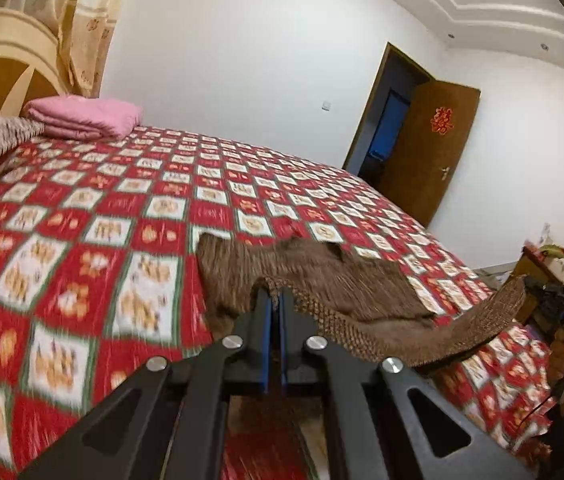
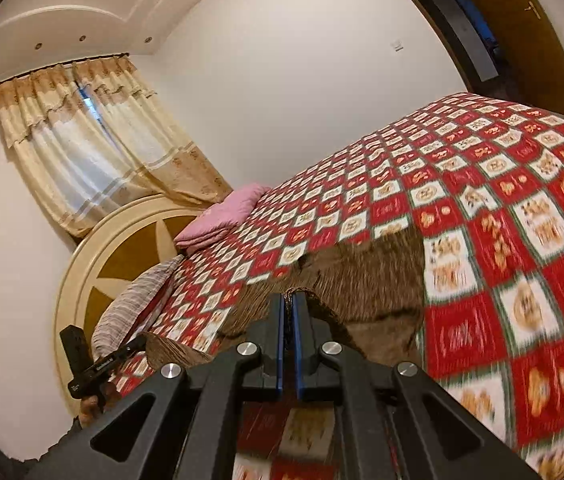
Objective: Fold small clothes
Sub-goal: 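Lift the hem with both tools and fold it toward the collar, then open both tools and release the hem onto the sweater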
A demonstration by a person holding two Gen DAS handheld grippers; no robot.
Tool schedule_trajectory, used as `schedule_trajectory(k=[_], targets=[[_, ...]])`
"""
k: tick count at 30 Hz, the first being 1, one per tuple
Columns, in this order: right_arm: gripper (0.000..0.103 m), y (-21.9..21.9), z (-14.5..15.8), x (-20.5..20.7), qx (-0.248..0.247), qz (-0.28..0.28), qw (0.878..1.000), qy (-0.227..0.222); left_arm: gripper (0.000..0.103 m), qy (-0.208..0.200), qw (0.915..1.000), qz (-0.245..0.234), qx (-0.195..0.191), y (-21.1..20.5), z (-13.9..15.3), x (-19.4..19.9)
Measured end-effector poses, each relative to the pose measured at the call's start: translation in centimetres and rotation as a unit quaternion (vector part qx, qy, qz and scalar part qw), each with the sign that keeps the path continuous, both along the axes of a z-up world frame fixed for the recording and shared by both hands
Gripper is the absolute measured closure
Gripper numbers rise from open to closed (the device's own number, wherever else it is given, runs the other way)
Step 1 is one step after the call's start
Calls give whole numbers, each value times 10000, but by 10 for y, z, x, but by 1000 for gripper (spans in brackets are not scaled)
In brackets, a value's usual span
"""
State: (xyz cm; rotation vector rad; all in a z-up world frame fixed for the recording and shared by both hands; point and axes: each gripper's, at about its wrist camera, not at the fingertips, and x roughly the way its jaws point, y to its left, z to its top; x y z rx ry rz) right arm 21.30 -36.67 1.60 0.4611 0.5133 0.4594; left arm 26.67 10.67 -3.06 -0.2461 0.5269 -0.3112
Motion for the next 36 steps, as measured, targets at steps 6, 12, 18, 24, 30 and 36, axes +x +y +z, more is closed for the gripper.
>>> schedule_trajectory(k=[6, 12, 18, 24, 30, 36], targets=[[100, 0, 7, 73, -180, -187, 9996, 72, 100, -128, 9993, 130, 335, -8, 12, 63], [100, 0, -19, 156, -306, -445, 9979, 371, 100, -37, 9939, 276, 1066, -26, -10, 132], [99, 19, -87, 245, -922, -564, 9863, 1244, 92, 829, 9775, 837, 1751, -34, -76, 193], [45, 64, -117, 226, -2577, -459, 9543, 1442, 25, 959, 9677, 964, 2121, -31, -96, 156], [41, 147, -134, 222, -4525, 224, 8831, 1215, 16, 783, 9365, 915, 3293, -64, -103, 165], [41, 195, -102, 294, -4935, -829, 8641, 539, 14, 864, 9178, 2009, 3315, -42, -82, 220]])
